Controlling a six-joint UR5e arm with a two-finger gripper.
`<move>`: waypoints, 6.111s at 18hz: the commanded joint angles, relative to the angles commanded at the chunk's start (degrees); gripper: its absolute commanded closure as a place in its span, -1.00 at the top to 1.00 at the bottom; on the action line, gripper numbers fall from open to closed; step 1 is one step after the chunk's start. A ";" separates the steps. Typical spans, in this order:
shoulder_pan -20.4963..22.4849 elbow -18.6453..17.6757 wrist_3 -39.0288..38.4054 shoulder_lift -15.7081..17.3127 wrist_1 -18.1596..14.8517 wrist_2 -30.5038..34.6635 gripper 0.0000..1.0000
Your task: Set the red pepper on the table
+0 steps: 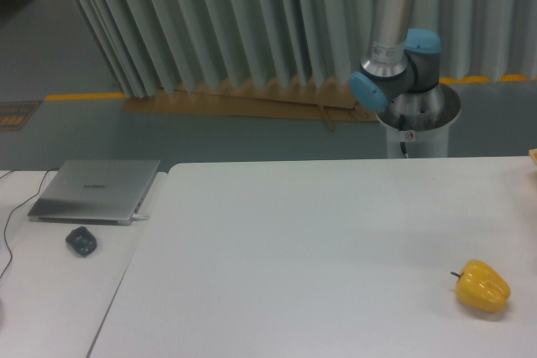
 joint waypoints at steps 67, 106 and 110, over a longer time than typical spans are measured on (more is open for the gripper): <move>2.46 -0.26 -18.81 -3.60 6.59 0.70 1.00; 7.21 -3.69 -7.47 -6.06 1.93 14.41 1.00; 6.86 -5.45 -7.30 -6.33 2.02 16.35 1.00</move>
